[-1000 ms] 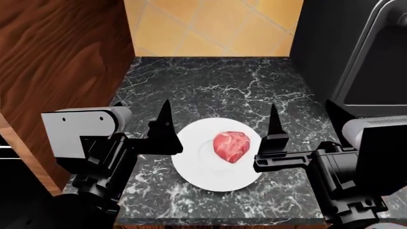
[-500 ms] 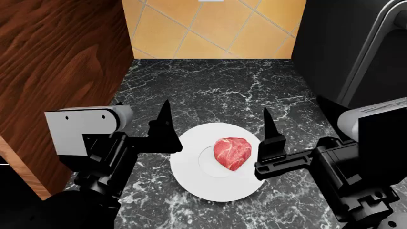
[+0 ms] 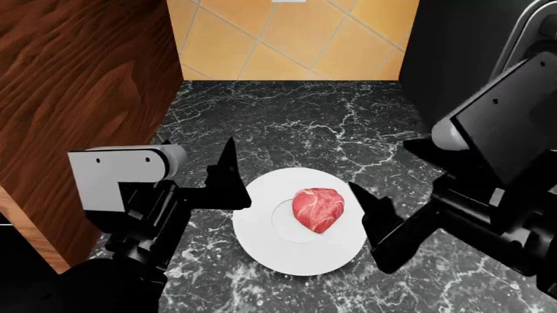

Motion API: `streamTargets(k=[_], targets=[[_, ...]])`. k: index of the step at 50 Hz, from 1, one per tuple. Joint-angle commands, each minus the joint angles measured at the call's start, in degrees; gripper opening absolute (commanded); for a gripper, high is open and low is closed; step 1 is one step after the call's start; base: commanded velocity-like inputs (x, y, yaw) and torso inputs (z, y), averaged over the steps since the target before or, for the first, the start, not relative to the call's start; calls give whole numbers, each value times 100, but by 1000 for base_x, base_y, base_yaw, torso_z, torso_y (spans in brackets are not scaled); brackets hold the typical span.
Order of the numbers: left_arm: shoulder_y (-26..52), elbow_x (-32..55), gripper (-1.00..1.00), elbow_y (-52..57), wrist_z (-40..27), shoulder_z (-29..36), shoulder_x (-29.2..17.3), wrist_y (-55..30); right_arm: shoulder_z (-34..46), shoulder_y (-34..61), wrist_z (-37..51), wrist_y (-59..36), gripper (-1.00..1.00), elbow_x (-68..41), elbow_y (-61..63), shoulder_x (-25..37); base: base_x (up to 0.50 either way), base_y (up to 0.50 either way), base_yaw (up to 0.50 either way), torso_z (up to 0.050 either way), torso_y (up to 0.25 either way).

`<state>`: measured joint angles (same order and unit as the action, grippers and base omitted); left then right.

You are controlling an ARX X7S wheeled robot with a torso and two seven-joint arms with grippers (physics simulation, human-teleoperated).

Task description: Place the steak on the rack of the oven.

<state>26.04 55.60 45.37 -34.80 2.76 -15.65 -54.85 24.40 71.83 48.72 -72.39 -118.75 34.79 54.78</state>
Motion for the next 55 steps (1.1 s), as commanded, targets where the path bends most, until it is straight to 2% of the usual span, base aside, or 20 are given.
streamTargets(k=[1,18,23,35,40,55], targets=[[23,47,100,-20,-37,17,-32,22,967,678,-189,-758,100,-310,-1021,-220,0,0,0,0,0],[50,58,100,-57,-66,77,-75,73,1285,1106,-1182,-1482,100,943,-2053,-1043,0,0,0,0,0],[-49,-54,100,-132,13,110,-82,199,1824,1472,-1407,-1658,100,1082,-2428,-1313,0,0,0,0,0],[144,-8,100,-205,-16,166,-151,130,1945,1203,-2939,-1220,100,2673,-2422,-1444,0,0,0,0,0],[193,-30,100,-250,-33,203,-158,127,1947,982,-3273,-928,100,2894,-2407,-1422,0,0,0,0,0],[203,-35,100,-301,-53,248,-182,178,2087,768,-3329,-797,100,2811,-2399,-1440,0,0,0,0,0]])
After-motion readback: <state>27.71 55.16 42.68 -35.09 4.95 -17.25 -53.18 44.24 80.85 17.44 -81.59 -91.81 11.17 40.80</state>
